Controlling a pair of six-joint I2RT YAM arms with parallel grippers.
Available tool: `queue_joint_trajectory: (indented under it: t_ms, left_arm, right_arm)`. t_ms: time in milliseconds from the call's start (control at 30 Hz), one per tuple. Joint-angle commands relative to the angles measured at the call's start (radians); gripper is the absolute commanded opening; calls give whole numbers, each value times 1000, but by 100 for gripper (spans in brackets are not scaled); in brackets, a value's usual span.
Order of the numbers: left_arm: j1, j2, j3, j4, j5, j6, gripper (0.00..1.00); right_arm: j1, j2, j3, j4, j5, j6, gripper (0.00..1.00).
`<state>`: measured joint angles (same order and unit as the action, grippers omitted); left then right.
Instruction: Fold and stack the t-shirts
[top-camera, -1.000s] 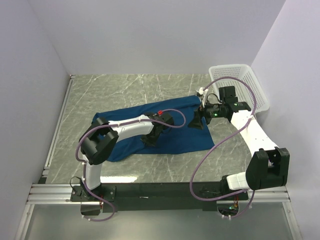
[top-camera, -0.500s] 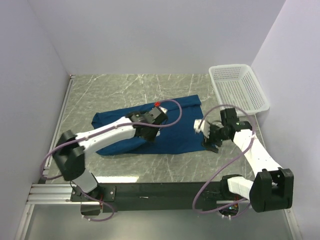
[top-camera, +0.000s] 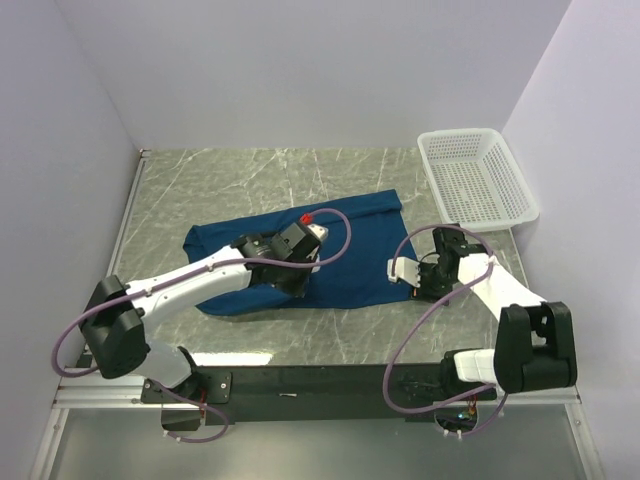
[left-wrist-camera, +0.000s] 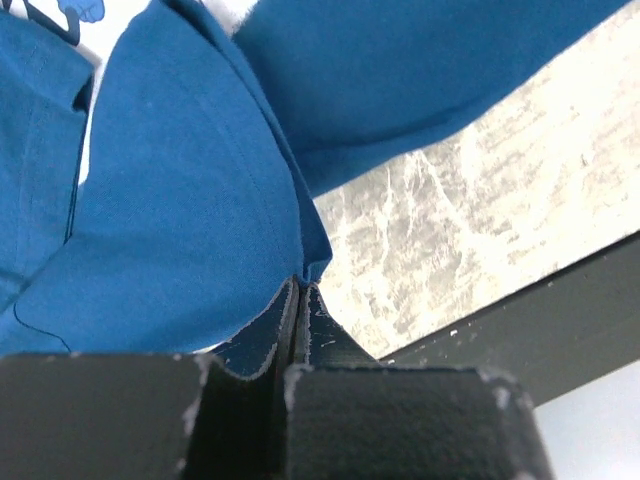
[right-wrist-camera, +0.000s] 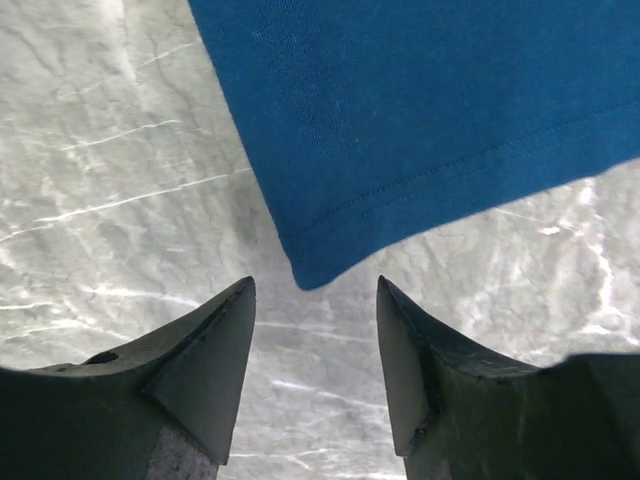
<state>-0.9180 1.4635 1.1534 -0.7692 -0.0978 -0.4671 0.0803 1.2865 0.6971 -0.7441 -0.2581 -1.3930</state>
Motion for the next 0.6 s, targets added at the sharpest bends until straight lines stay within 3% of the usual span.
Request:
queue_joint_trajectory:
  t_ms: [0, 167, 367, 433, 567]
  left_arm:
    - [-1, -75, -15, 18, 26, -16, 1]
    - [-1, -138, -50, 1, 38, -30, 1]
    - [27, -228, -86, -22, 35, -45, 1]
    - [48, -253, -101, -28, 27, -45, 1]
    - [137, -327, -98, -45, 17, -36, 1]
  right_arm:
    - [-5, 34, -5, 40, 8, -11, 56]
    - [-5, 66, -7, 37, -24, 2, 48]
    - [-7, 79, 16, 11, -67, 32, 21]
    - [-8, 82, 31, 5, -79, 52, 5]
    - [-7, 85, 94, -11, -96, 100, 0]
